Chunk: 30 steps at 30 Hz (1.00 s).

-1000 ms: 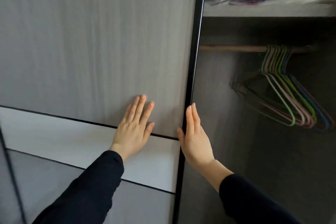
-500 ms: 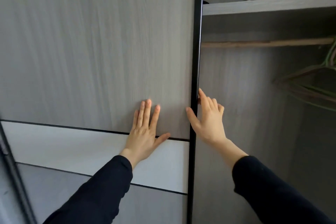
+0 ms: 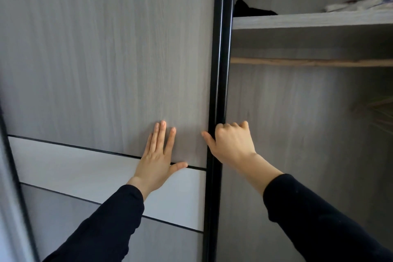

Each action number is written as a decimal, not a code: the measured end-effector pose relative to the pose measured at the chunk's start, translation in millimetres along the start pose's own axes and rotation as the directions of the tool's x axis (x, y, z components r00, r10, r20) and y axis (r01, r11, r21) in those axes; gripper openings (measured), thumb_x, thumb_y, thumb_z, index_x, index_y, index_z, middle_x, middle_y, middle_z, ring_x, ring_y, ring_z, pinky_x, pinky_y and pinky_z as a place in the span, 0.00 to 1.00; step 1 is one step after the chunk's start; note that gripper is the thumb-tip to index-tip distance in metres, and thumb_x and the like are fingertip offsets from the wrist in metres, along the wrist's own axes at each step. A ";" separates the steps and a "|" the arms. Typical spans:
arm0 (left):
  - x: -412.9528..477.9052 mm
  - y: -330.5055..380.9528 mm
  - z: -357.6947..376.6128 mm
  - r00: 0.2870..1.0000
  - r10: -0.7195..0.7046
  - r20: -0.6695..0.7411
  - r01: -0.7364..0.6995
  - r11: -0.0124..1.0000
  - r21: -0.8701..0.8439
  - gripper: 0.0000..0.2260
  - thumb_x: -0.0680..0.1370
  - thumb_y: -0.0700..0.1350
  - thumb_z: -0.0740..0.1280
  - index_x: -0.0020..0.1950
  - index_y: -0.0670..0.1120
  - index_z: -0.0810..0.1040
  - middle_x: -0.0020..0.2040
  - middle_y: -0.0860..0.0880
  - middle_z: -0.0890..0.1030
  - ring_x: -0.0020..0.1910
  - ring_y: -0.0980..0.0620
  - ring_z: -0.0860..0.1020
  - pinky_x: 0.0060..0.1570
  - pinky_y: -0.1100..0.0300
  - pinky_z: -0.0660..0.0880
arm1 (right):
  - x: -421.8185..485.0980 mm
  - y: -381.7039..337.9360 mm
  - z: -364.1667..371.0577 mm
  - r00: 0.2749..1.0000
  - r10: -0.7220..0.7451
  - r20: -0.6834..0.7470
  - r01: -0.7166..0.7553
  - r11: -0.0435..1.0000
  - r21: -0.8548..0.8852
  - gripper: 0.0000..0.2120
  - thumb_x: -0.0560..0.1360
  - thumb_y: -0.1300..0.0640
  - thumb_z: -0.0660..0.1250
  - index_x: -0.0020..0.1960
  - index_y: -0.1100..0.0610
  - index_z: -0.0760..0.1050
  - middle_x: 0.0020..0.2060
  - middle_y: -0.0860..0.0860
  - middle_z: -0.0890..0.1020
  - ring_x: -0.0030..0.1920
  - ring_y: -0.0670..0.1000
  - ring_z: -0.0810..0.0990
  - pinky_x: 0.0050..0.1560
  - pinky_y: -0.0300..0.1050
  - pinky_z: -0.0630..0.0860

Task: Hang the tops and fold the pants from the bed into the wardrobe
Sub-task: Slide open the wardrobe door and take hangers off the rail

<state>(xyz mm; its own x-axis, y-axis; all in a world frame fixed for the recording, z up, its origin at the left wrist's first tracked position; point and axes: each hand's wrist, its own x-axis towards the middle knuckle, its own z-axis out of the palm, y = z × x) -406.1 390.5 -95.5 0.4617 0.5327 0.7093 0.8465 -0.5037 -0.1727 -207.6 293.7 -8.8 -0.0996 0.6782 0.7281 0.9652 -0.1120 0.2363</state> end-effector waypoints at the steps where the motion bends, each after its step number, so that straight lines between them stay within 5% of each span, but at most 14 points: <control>1: -0.4 -2.5 -0.6 1.000 -0.004 0.005 0.004 1.000 0.005 0.43 0.76 0.70 0.45 0.78 0.41 0.40 0.78 0.35 0.43 0.77 0.38 0.44 0.73 0.42 0.57 | 2.2 -4.1 -0.3 0.999 -0.011 0.049 0.012 1.000 -0.023 0.26 0.81 0.42 0.53 0.29 0.55 0.58 0.24 0.48 0.65 0.29 0.55 0.70 0.43 0.49 0.60; 4: -0.2 -5.6 -0.5 1.000 -0.012 0.017 0.012 1.000 0.020 0.43 0.76 0.69 0.45 0.78 0.40 0.39 0.77 0.34 0.42 0.77 0.37 0.44 0.73 0.43 0.57 | 6.8 -12.5 -2.9 0.991 -0.021 0.129 0.025 0.999 -0.029 0.24 0.84 0.46 0.47 0.33 0.55 0.65 0.26 0.48 0.66 0.27 0.52 0.65 0.40 0.45 0.62; 6: 0.4 -4.2 -1.3 1.000 -0.017 0.026 0.016 1.000 0.019 0.43 0.76 0.69 0.45 0.78 0.40 0.38 0.77 0.34 0.42 0.77 0.37 0.44 0.73 0.43 0.56 | 7.0 -13.4 -7.1 0.980 -0.046 0.194 0.052 0.998 -0.026 0.18 0.84 0.52 0.48 0.47 0.54 0.75 0.28 0.49 0.66 0.26 0.51 0.62 0.30 0.42 0.59; 8: -1.8 -2.3 -4.9 0.999 -0.022 0.039 0.022 1.000 0.005 0.42 0.76 0.68 0.46 0.78 0.41 0.39 0.77 0.35 0.41 0.77 0.38 0.43 0.73 0.43 0.55 | 6.0 -12.2 -12.6 0.964 -0.063 0.257 0.065 0.998 0.001 0.16 0.83 0.56 0.50 0.61 0.50 0.75 0.30 0.49 0.67 0.27 0.51 0.64 0.27 0.43 0.58; 12: -6.9 16.0 -20.1 0.999 -0.033 -0.037 0.027 0.988 -0.151 0.32 0.80 0.58 0.49 0.79 0.45 0.44 0.79 0.41 0.42 0.78 0.44 0.42 0.74 0.45 0.50 | -5.8 1.7 -7.1 0.996 -0.018 0.087 0.001 0.981 0.194 0.17 0.82 0.45 0.55 0.44 0.56 0.71 0.35 0.51 0.73 0.35 0.58 0.72 0.38 0.45 0.64; 15: 8.6 59.4 -32.5 0.986 0.052 -0.156 -0.089 0.967 -0.239 0.28 0.80 0.49 0.52 0.78 0.43 0.49 0.78 0.42 0.50 0.78 0.44 0.47 0.75 0.47 0.51 | -19.1 33.1 6.6 0.994 0.061 -0.086 -0.036 0.964 0.262 0.18 0.79 0.46 0.62 0.38 0.58 0.70 0.34 0.53 0.78 0.36 0.58 0.78 0.36 0.45 0.64; 20: 57.3 162.3 -38.7 0.970 0.081 -0.230 -0.148 0.946 -0.290 0.32 0.73 0.41 0.58 0.77 0.42 0.54 0.76 0.43 0.56 0.77 0.44 0.51 0.75 0.50 0.40 | -48.9 127.4 5.9 0.971 0.223 -0.085 -0.205 0.962 0.183 0.12 0.77 0.53 0.64 0.41 0.61 0.74 0.39 0.55 0.78 0.42 0.60 0.77 0.39 0.49 0.71; 25: 118.4 278.8 -24.6 0.976 0.163 -0.144 -0.204 0.917 -0.343 0.34 0.71 0.40 0.66 0.76 0.39 0.60 0.75 0.40 0.61 0.77 0.41 0.55 0.74 0.49 0.49 | -82.7 239.7 4.5 0.950 0.305 -0.067 -0.305 0.952 0.016 0.10 0.76 0.53 0.65 0.42 0.60 0.75 0.39 0.54 0.79 0.43 0.59 0.78 0.39 0.49 0.70; 30: 188.8 382.5 -25.6 0.957 0.198 -0.212 -0.268 0.881 -0.390 0.31 0.79 0.43 0.57 0.78 0.40 0.49 0.79 0.42 0.50 0.78 0.44 0.44 0.72 0.55 0.33 | -94.0 344.2 -11.0 0.955 0.294 -0.049 -0.298 0.942 -0.154 0.09 0.67 0.57 0.73 0.37 0.59 0.73 0.35 0.55 0.78 0.37 0.59 0.79 0.34 0.47 0.71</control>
<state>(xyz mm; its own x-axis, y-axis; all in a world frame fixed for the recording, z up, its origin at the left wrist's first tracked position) -2.0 280.9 -10.2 0.5532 0.2664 0.7893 0.5184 -0.8517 -0.0759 131.3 183.4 11.2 0.1764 0.5787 0.7962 0.9019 -0.4191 0.1049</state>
